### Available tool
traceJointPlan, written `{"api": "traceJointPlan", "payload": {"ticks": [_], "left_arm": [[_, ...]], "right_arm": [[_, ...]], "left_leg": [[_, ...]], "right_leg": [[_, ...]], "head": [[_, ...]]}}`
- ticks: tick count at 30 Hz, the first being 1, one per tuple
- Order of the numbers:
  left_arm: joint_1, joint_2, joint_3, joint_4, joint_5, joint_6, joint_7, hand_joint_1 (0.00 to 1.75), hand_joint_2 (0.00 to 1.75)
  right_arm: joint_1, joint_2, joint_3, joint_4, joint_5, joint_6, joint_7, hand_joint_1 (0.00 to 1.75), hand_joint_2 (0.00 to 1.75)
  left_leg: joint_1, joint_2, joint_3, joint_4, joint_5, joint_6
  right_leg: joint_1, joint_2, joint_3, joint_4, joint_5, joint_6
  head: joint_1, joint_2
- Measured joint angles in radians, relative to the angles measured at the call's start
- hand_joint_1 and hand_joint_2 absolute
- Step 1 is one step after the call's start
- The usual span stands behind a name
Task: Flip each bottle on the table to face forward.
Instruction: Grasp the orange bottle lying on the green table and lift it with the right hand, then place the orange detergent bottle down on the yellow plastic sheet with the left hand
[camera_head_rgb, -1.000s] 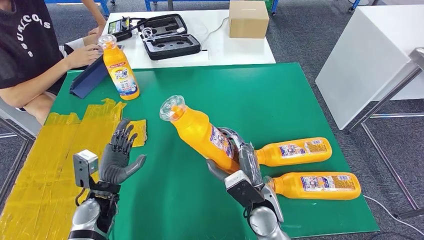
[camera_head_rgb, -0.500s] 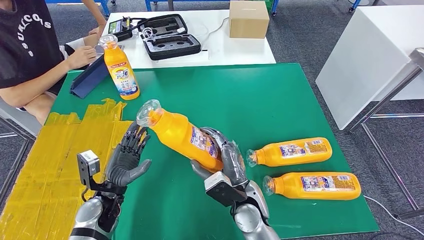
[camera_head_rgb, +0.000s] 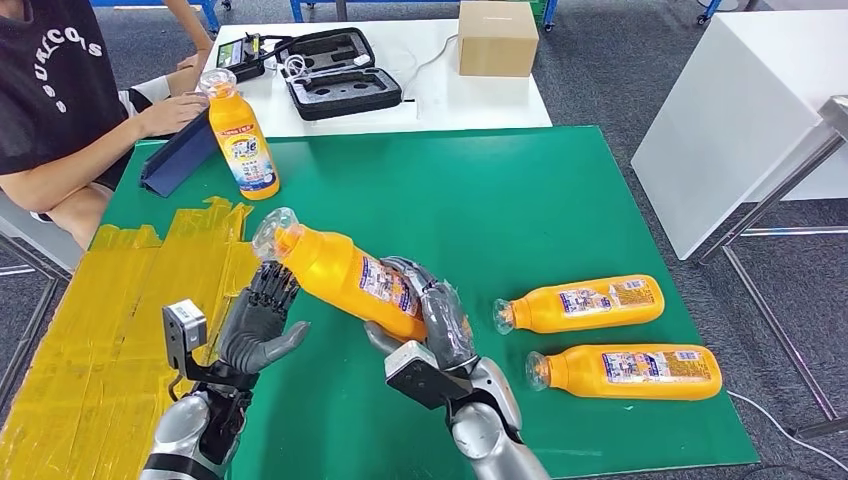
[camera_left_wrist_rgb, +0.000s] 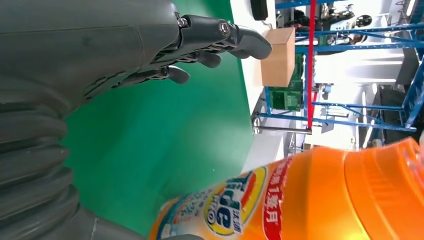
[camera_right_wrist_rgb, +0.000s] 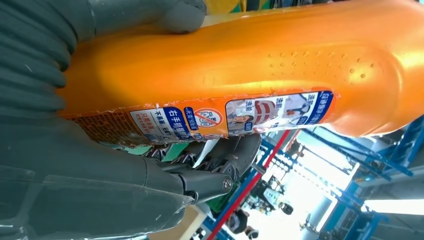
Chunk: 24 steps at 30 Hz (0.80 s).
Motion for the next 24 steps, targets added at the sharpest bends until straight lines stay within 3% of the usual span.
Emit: {"api": "traceJointPlan", "payload": {"ticks": [12, 24], "left_arm": [[-0.019, 0.008, -0.030, 0.024, 0.038, -0.001, 0.000, 0.00, 1.75], [-0.021, 0.017, -0.032, 0.041, 0.056, -0.004, -0.003, 0.00, 1.75]], "right_arm": [[-0.086, 0.045, 0.127, 0.223, 0.078, -0.055, 0.017, 1.75, 1.75], [-0.125, 0.051, 0.156, 0.314, 0.083, -0.062, 0.016, 1.75, 1.75]], "left_leg": [[0.000, 0.000, 0.000, 0.000, 0.000, 0.000], [0.000, 0.000, 0.000, 0.000, 0.000, 0.000]], "right_leg": [[0.000, 0.000, 0.000, 0.000, 0.000, 0.000], [0.000, 0.000, -0.001, 0.000, 0.000, 0.000]], "head": [[0.000, 0.000], [0.000, 0.000]]}}
